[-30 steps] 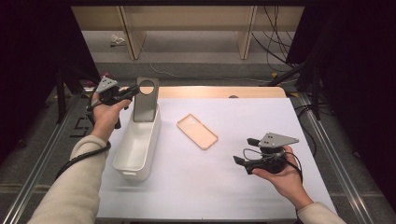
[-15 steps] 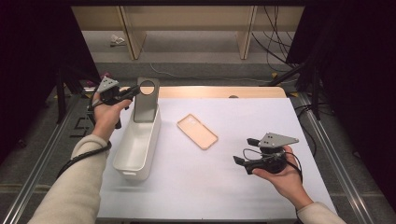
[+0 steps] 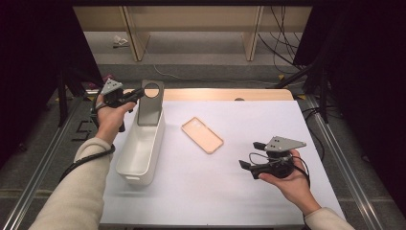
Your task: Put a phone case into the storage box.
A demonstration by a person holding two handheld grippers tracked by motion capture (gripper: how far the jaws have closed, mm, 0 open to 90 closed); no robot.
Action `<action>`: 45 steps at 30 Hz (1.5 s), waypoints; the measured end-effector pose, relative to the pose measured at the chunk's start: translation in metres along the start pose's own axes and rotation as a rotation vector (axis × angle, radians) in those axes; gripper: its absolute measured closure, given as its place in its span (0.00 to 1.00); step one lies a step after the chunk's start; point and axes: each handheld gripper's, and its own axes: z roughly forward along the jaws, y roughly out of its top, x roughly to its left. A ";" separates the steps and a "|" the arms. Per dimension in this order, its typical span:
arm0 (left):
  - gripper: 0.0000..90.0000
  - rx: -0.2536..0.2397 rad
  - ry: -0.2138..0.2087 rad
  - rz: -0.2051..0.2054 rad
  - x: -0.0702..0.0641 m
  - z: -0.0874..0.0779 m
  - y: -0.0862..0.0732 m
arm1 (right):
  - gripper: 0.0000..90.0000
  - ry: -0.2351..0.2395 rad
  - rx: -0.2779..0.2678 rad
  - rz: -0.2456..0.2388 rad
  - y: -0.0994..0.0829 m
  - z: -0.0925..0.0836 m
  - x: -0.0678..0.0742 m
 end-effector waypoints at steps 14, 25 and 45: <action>0.91 0.014 0.002 -0.010 0.003 0.002 -0.004 | 0.18 0.003 -0.001 -0.001 0.000 0.000 0.000; 0.91 0.029 0.007 -0.014 0.005 0.004 -0.009 | 0.18 0.003 -0.001 -0.002 0.000 0.000 0.000; 0.91 0.049 0.011 -0.025 0.008 0.007 -0.015 | 0.18 0.005 0.003 -0.001 0.000 0.001 0.000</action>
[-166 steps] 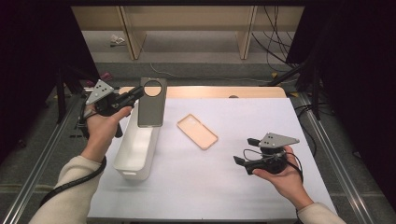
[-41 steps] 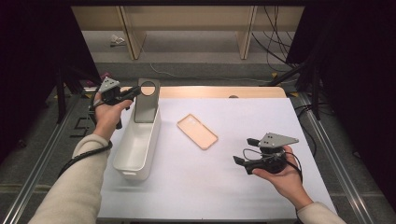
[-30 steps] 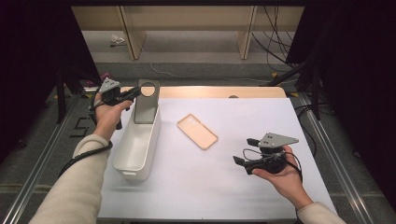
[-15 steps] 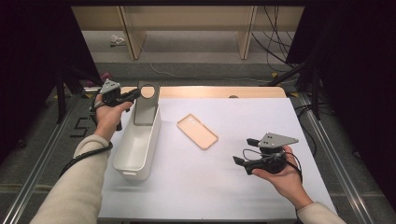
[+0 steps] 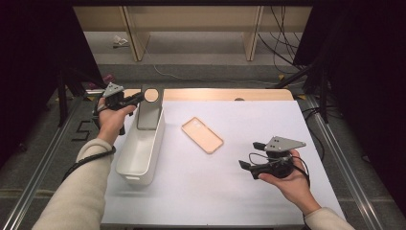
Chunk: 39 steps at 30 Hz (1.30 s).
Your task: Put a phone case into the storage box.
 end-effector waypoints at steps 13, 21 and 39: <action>0.91 0.021 -0.004 -0.012 0.003 0.002 -0.007 | 0.18 0.002 0.000 -0.002 0.000 0.000 0.000; 0.91 0.026 -0.001 -0.016 0.004 0.002 -0.009 | 0.19 0.001 0.001 -0.002 0.000 0.000 0.000; 0.91 0.047 0.003 -0.029 0.006 0.003 -0.013 | 0.19 0.003 0.001 0.001 0.000 0.001 0.000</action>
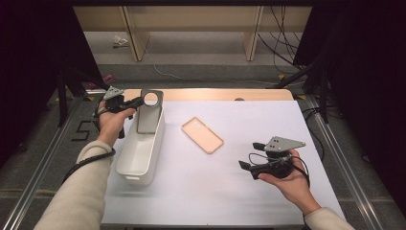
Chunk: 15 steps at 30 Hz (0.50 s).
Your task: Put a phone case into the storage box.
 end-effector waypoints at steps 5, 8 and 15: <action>0.90 0.017 0.009 0.004 0.002 0.001 -0.001 | 0.19 0.002 0.000 -0.001 0.000 0.000 0.000; 0.90 0.031 0.016 0.005 0.003 0.001 -0.002 | 0.19 0.002 0.000 0.000 0.000 0.000 0.000; 0.89 0.041 0.034 0.011 0.004 0.003 -0.002 | 0.19 0.004 0.002 0.000 0.000 0.001 0.000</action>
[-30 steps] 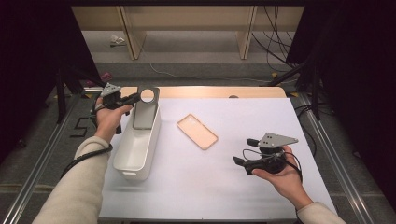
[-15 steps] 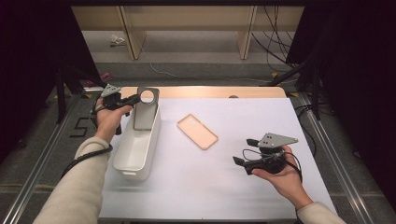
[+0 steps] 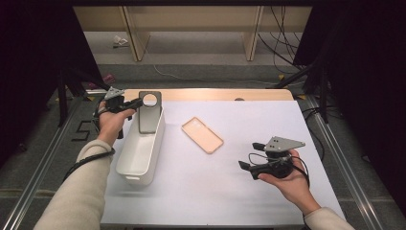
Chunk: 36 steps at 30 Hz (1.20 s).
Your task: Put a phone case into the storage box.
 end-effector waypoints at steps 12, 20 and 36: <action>0.82 0.056 0.082 0.053 -0.004 0.006 0.005 | 0.19 0.001 -0.001 0.002 0.000 0.000 0.000; 0.71 0.070 0.102 0.074 -0.006 0.007 0.006 | 0.19 0.004 -0.001 -0.002 0.000 0.000 0.000; 0.28 0.048 0.088 0.031 -0.017 -0.005 0.014 | 0.19 0.003 0.006 -0.001 0.000 0.001 0.000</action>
